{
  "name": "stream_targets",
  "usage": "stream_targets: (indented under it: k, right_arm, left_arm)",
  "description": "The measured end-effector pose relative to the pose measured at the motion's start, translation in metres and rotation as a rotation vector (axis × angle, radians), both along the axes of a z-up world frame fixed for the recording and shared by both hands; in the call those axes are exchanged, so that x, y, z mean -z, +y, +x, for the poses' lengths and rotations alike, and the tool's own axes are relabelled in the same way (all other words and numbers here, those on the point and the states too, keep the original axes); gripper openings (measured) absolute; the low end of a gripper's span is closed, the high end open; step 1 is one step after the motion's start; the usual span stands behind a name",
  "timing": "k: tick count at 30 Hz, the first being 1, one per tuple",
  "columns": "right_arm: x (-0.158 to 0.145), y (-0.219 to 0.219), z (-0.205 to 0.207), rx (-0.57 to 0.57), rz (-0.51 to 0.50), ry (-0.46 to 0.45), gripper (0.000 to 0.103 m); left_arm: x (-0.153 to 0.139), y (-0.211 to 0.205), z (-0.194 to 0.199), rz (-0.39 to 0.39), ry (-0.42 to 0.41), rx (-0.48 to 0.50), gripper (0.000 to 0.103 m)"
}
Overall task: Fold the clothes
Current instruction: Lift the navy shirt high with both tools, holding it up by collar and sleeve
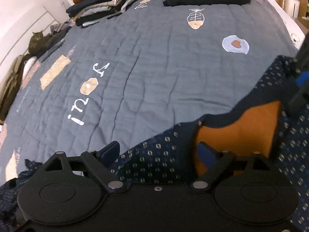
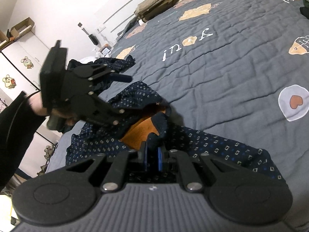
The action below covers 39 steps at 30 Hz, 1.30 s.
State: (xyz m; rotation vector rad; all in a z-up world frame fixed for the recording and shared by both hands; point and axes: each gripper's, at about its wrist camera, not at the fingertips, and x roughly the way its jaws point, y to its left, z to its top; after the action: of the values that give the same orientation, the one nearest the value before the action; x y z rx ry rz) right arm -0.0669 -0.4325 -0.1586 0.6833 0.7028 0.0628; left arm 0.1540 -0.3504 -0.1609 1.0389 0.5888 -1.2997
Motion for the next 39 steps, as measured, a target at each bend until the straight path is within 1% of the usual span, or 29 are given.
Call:
stream_targets:
  k: [2,3,4,5,6,7,9,10,12,14,17,20,23,27,31,34,39]
  right_arm:
    - [0.001,0.0,0.001,-0.002,0.001,0.004,0.01]
    - [0.002,-0.001,0.002,-0.003,0.002,0.006,0.01]
    - [0.002,-0.001,0.002,-0.006,0.003,0.007,0.01]
    - [0.002,-0.001,0.003,-0.009,0.002,0.006,0.01]
    - [0.002,-0.001,0.003,-0.012,0.001,0.005,0.01]
    - [0.002,-0.001,0.003,-0.015,0.0,0.004,0.01]
    - [0.002,-0.001,0.004,-0.022,-0.005,0.003,0.01]
    - [0.002,0.0,0.004,-0.025,-0.01,0.001,0.01]
    - [0.001,0.0,0.003,-0.028,-0.017,-0.004,0.01]
    - [-0.001,0.0,0.003,-0.026,-0.022,-0.019,0.01]
    - [-0.009,0.003,0.0,-0.033,-0.041,-0.055,0.01]
    - [-0.019,0.003,-0.005,-0.036,-0.044,-0.091,0.01]
    - [-0.036,0.003,-0.011,-0.039,-0.044,-0.139,0.01]
    - [-0.073,0.005,-0.021,-0.04,-0.049,-0.235,0.01]
    - [-0.118,0.011,-0.028,-0.044,-0.106,-0.312,0.01]
    - [-0.16,0.012,-0.031,-0.046,-0.168,-0.369,0.009]
    - [-0.241,0.015,-0.047,-0.032,-0.284,-0.48,0.009]
  left_arm:
    - [0.007,-0.004,0.006,0.024,0.025,-0.005,0.083]
    - [0.01,-0.006,0.009,0.035,0.038,-0.008,0.076]
    - [0.015,-0.008,0.012,0.054,0.06,-0.011,0.062]
    - [0.019,-0.009,0.014,0.072,0.082,-0.018,0.054]
    - [0.023,-0.009,0.016,0.084,0.096,-0.026,0.035]
    - [0.026,-0.008,0.017,0.096,0.108,-0.033,0.017]
    - [0.024,-0.002,0.019,0.075,0.107,-0.052,0.012]
    - [0.023,0.001,0.019,0.062,0.105,-0.061,0.01]
    - [0.012,0.009,0.022,0.011,0.099,-0.094,0.009]
    - [-0.005,0.018,0.023,-0.065,0.078,-0.128,0.009]
    - [-0.036,0.035,0.023,-0.166,0.05,-0.184,0.008]
    - [-0.066,0.055,0.015,-0.237,0.012,-0.221,0.008]
    - [-0.097,0.076,0.001,-0.307,-0.022,-0.253,0.008]
    - [-0.148,0.106,-0.023,-0.415,-0.082,-0.295,0.008]
    - [-0.207,0.138,-0.053,-0.525,-0.147,-0.334,0.008]
    - [-0.245,0.156,-0.08,-0.58,-0.208,-0.347,0.008]
    - [-0.304,0.181,-0.126,-0.706,-0.305,-0.369,0.008]
